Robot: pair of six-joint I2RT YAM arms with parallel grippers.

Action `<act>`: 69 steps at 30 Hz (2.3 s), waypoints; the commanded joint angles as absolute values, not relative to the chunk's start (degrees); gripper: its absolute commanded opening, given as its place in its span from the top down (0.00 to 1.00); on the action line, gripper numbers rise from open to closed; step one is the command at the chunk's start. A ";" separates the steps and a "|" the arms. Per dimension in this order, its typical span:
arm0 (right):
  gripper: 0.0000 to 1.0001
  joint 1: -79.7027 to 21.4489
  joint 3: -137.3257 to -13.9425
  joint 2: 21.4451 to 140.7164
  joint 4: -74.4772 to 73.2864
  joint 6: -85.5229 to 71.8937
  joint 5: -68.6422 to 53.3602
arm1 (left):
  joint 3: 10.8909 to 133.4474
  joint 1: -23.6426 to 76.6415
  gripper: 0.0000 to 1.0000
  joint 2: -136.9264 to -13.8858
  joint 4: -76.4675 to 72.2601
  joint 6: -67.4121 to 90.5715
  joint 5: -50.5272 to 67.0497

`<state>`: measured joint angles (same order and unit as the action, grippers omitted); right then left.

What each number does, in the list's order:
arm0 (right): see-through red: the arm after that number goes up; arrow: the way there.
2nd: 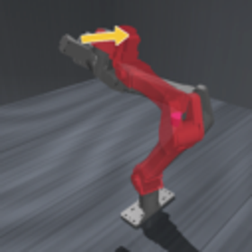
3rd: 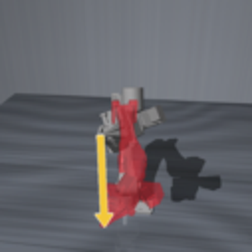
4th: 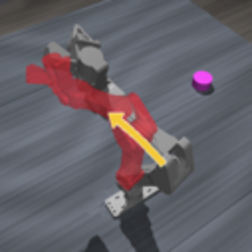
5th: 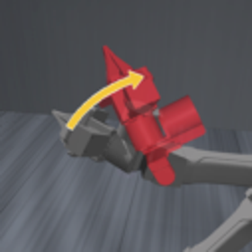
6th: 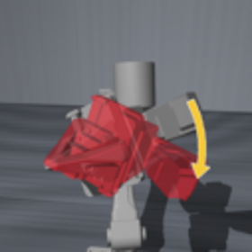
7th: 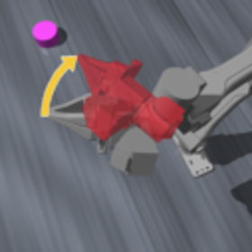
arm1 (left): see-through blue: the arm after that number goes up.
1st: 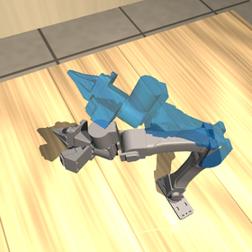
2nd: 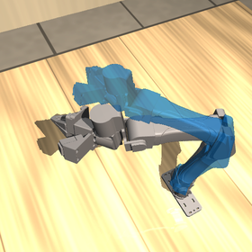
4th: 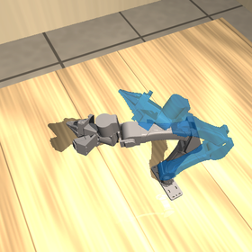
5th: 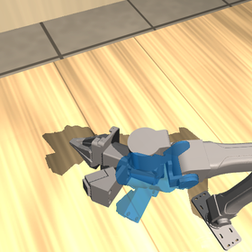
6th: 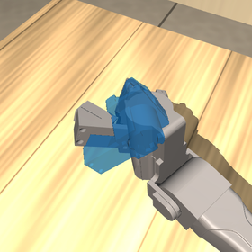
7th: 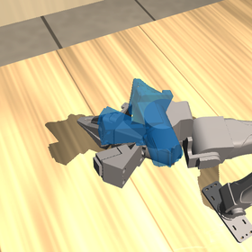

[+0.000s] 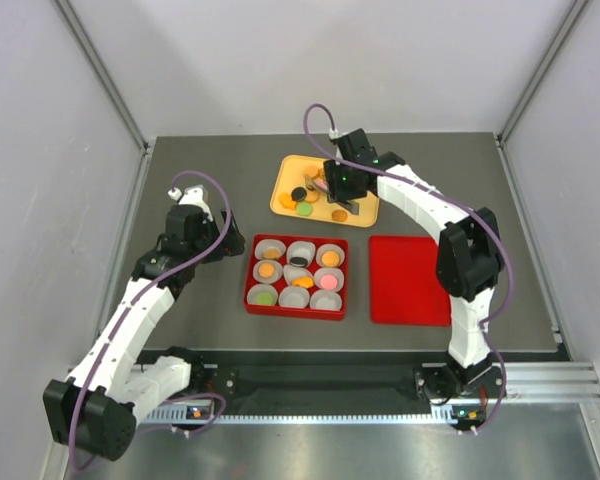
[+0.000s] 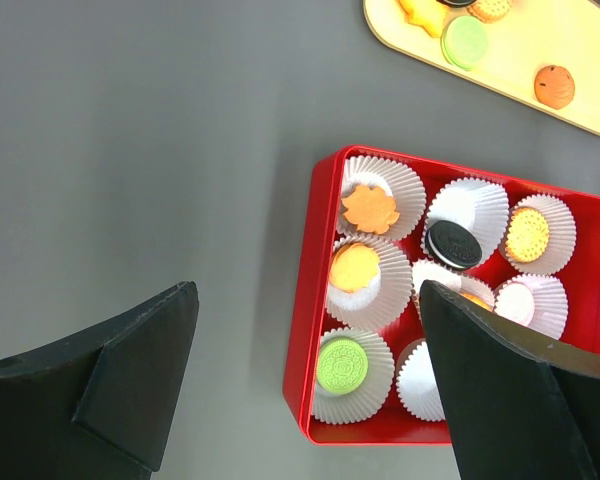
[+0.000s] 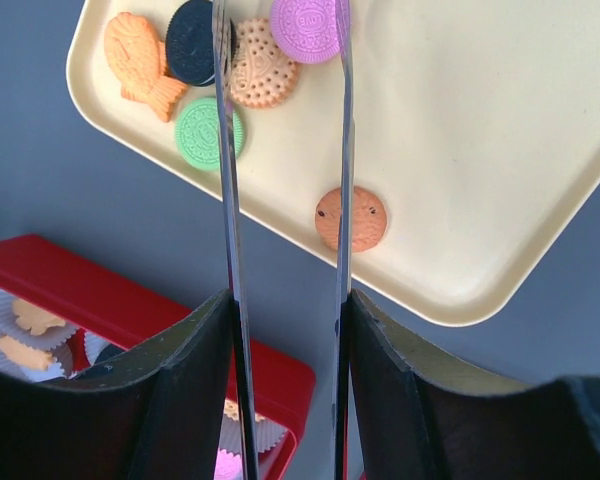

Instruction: Pack the cookies

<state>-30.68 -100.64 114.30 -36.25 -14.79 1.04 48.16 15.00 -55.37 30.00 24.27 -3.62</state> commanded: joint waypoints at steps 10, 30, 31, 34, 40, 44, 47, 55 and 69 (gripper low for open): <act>0.53 -28.57 -102.22 115.84 -34.02 -17.05 0.35 | 47.72 14.59 0.04 -54.32 27.07 23.91 -2.72; 0.53 -27.25 -101.34 116.80 -32.96 -18.72 -3.87 | 47.81 14.59 0.04 -54.23 27.16 23.91 -2.64; 0.53 -27.33 -101.42 116.89 -32.96 -18.81 -3.95 | 47.81 14.59 0.04 -54.32 27.16 23.91 -2.64; 0.53 -27.33 -102.04 117.68 -32.96 -18.90 -5.36 | 47.81 14.59 0.04 -54.14 27.16 23.91 -2.72; 0.53 -27.33 -102.66 118.56 -32.96 -19.07 -5.98 | 47.81 14.59 0.04 -54.23 27.07 23.91 -2.64; 0.53 -27.25 -102.74 118.74 -32.96 -19.42 -5.89 | 47.81 14.59 0.04 -54.23 27.16 23.91 -2.81; 0.55 -27.16 -102.48 117.95 -33.05 -19.42 -5.98 | 47.81 14.59 0.04 -54.05 27.25 23.91 -2.99; 0.58 -26.63 -102.31 114.70 -33.49 -18.98 -5.36 | 47.81 14.59 0.04 -54.05 27.07 23.91 -2.72; 0.63 -25.58 -98.97 106.88 -34.37 -18.19 -2.38 | 47.81 14.50 0.04 -53.97 27.07 23.99 -2.46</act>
<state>-26.41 -99.31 111.72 -35.42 -18.59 -3.68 48.16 14.96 -55.22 30.00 24.27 -3.14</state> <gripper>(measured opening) 0.381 0.964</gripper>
